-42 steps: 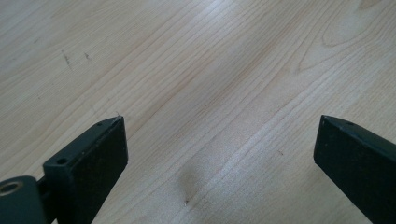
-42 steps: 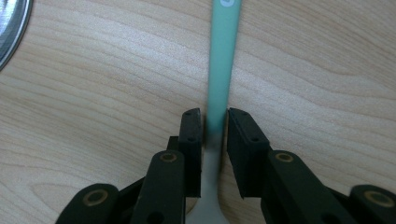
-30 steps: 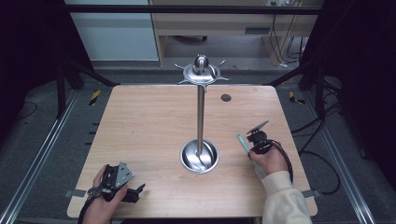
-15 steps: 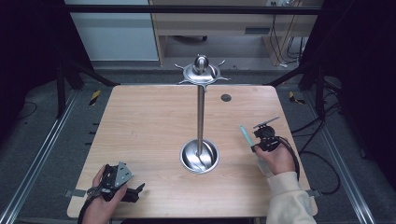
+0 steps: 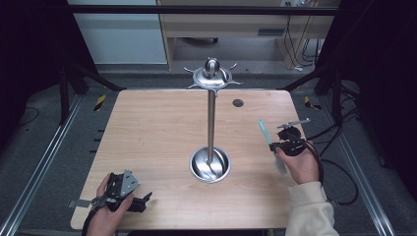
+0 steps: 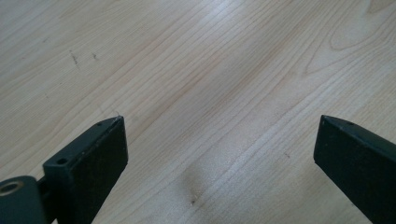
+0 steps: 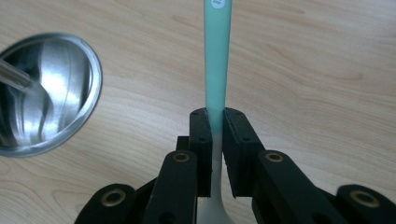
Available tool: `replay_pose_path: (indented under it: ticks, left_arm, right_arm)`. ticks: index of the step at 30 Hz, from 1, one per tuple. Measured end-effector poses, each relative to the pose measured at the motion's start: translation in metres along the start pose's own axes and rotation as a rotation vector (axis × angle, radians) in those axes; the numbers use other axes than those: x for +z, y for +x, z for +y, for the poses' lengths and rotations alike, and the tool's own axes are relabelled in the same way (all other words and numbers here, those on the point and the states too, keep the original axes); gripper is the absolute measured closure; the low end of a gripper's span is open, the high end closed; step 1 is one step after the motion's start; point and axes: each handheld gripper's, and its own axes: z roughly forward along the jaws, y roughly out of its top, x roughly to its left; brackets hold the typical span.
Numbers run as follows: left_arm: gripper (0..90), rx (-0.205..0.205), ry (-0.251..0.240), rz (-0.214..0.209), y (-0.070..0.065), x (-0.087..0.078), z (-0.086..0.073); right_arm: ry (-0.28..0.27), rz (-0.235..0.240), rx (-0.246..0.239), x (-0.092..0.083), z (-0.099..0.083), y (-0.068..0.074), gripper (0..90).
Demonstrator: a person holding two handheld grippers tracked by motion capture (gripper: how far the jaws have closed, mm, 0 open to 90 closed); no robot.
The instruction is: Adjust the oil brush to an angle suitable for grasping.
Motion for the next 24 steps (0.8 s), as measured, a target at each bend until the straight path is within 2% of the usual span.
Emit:
replay_pose_path:
  ticks: [4,12,13,24]
  left_arm:
    - [2.5,-0.008,-0.002,0.006,0.002,0.000,0.000]
    - [2.5,-0.013,-0.005,0.010,0.001,-0.001,-0.001]
    - [2.5,-0.011,-0.007,0.011,0.002,-0.002,-0.001]
    - [2.5,-0.013,-0.010,0.011,0.003,-0.002,-0.001]
  right_arm:
    - [-0.060,0.010,0.006,-0.010,0.001,-0.004,82.5]
    - [-0.119,0.011,0.009,-0.022,0.003,-0.006,82.5]
    - [-0.141,0.016,0.012,-0.027,0.004,-0.006,82.5]
    - [-0.240,0.031,-0.014,-0.052,0.012,0.005,82.5]
